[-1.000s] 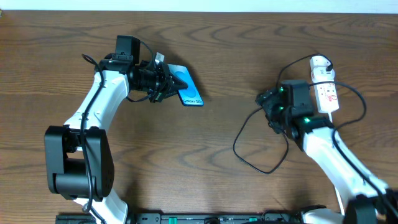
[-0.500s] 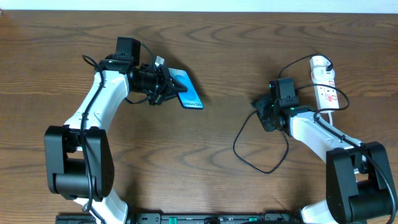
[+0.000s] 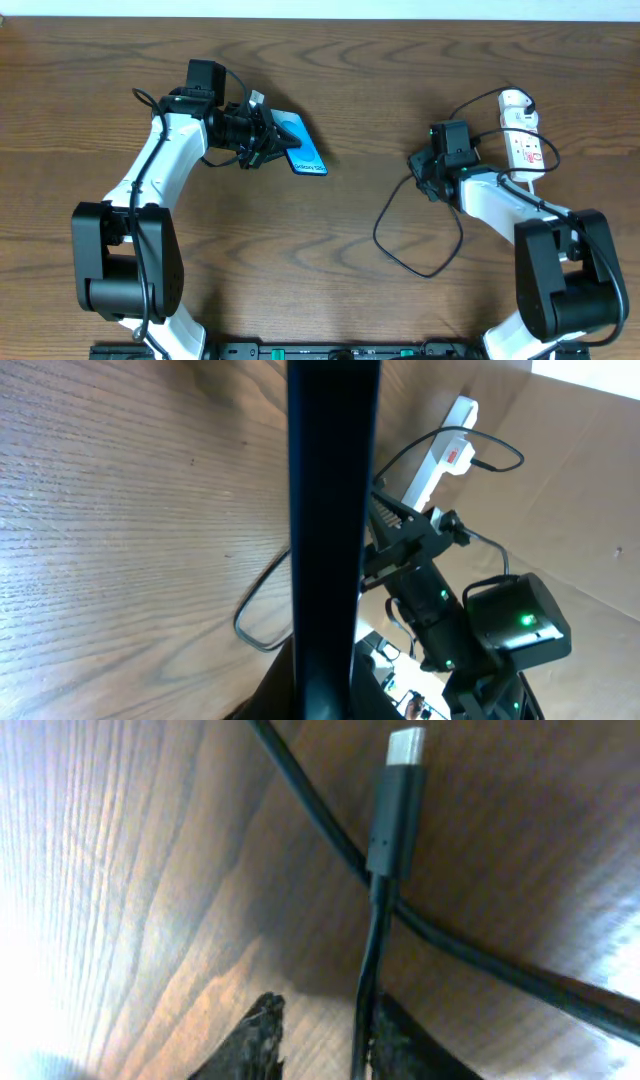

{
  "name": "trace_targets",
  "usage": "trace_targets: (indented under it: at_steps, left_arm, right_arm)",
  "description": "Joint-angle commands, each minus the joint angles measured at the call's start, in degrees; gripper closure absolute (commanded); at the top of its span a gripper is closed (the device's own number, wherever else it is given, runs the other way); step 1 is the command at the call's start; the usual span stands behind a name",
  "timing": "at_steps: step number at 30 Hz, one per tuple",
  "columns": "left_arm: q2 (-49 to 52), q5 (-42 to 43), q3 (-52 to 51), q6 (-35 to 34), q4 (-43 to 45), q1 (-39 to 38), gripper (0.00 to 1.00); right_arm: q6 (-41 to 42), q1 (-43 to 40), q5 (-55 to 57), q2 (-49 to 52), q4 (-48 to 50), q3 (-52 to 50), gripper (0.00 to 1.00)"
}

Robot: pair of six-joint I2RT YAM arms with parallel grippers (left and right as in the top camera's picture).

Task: Plug charger to phone and switch on socket
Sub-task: 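Move the right gripper to the black USB-C cable near the power strip, then grasp the USB-C plug and lift it upright toward the phone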

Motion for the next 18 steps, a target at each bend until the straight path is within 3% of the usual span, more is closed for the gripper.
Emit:
trace_targets:
  at_steps: [1,9,11,15,18]
  left_arm:
    - [-1.2,1.4,0.7,0.8,0.0,-0.1,0.93]
    - [-1.2,1.4,0.7,0.7,-1.0,-0.1,0.92]
    - [-1.2,1.4,0.7,0.7,-1.4,-0.1,0.93]
    - [-1.2,1.4,0.7,0.7,-1.3,-0.1,0.93]
    - [-1.2,1.4,0.7,0.4,-1.3,-0.1,0.92]
  right_arm:
    - [0.4,0.1,0.5,4.1,-2.1,-1.7,0.8]
    - [0.4,0.1,1.6,4.0,-3.2,-1.7,0.75]
    - [0.5,0.1,2.3,4.0,-3.1,-1.7,0.79]
    - [0.4,0.1,2.4,4.0,-3.1,-1.7,0.98]
    - [-0.4,0.1,2.1,4.0,-3.0,-1.7,0.99]
